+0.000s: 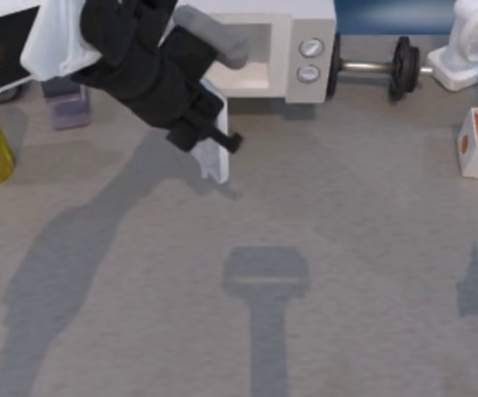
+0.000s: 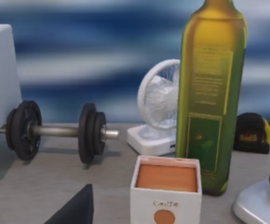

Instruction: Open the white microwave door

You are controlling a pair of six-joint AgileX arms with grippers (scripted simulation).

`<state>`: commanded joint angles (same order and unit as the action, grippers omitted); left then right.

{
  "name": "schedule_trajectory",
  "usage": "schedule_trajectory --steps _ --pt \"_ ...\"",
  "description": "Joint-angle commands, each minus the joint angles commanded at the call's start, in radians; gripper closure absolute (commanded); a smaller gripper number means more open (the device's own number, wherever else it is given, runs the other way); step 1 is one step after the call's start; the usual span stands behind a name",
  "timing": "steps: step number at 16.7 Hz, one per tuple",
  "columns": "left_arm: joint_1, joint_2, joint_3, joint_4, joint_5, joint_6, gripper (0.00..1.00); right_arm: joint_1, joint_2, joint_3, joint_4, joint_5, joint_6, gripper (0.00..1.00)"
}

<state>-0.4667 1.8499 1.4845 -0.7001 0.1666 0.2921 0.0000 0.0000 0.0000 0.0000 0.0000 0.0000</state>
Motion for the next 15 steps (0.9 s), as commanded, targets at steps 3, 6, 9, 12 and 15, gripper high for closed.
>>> schedule_trajectory --steps 3,6,9,12,15 --pt "0.014 -0.012 -0.014 -0.003 0.020 0.038 1.00 0.000 0.000 0.000 0.000 0.000 0.000 0.00" --pt "0.014 -0.012 -0.014 -0.003 0.020 0.038 1.00 0.000 0.000 0.000 0.000 0.000 0.000 0.00" --pt "0.014 -0.012 -0.014 -0.003 0.020 0.038 1.00 0.000 0.000 0.000 0.000 0.000 0.000 0.00" --pt "0.014 -0.012 -0.014 -0.003 0.020 0.038 1.00 0.000 0.000 0.000 0.000 0.000 0.000 0.00" --pt "0.014 -0.012 -0.014 -0.003 0.020 0.038 1.00 0.000 0.000 0.000 0.000 0.000 0.000 0.00"
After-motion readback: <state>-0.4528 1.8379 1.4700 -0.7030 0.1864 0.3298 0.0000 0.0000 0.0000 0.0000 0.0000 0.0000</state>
